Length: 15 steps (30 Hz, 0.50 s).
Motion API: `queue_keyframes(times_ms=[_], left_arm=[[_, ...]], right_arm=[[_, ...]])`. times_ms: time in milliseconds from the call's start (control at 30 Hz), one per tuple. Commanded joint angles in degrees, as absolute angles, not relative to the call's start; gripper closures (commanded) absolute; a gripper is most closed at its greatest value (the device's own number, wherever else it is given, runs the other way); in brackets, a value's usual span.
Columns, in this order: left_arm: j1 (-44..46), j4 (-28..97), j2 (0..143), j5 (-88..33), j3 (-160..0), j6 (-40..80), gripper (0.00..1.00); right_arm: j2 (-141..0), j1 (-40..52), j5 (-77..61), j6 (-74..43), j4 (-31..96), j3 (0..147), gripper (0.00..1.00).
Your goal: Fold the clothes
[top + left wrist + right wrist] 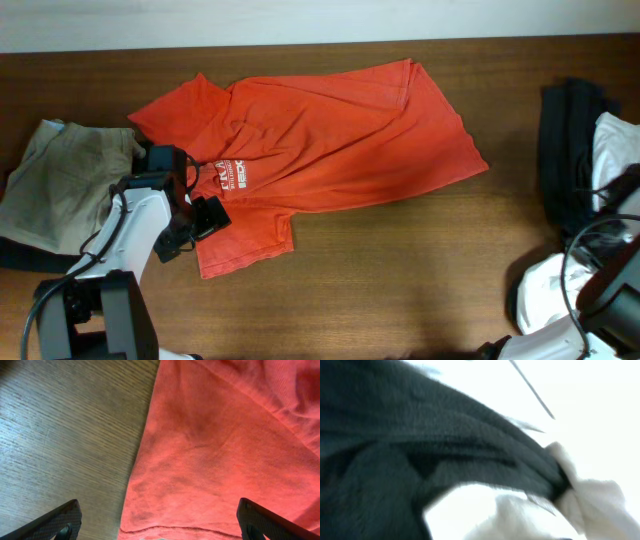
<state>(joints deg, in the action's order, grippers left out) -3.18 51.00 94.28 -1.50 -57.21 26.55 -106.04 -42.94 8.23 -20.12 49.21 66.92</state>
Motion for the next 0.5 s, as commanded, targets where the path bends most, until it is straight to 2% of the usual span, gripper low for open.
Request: queue_keyframes(times_ms=[0,67,133,233,333,433,467], left_arm=[[-3.05,51.03,94.61,-1.3,-57.06,25.58,0.01],[-3.05,50.57,94.61,-1.21,-57.08,25.58,0.01],[-3.05,48.21,94.61,-1.02,-57.08,25.58,0.01],[-3.05,39.42,94.83,1.74,-57.06,21.91,0.01],[-3.05,39.99,97.76,1.98,-57.04,19.14,0.02],[-3.05,40.14,101.01,1.98,-57.04,19.16,0.02],[-3.05,40.14,101.91,1.98,-57.04,19.16,0.02]], right_arm=[[-106.1,-45.28,-13.3,-9.1,50.83,74.98,0.39],[-106.1,-41.58,-29.98,1.93,54.94,77.34,0.29],[-106.13,-36.34,-31.92,5.61,57.56,77.43,0.21],[-106.13,-28.25,-27.66,5.54,57.45,77.43,0.17],[-106.13,-24.1,-12.67,-1.15,57.49,77.36,0.15],[-106.15,-24.01,-12.01,-0.86,57.06,77.17,0.09],[-106.13,-24.01,-12.64,-0.12,57.56,77.14,0.12]])
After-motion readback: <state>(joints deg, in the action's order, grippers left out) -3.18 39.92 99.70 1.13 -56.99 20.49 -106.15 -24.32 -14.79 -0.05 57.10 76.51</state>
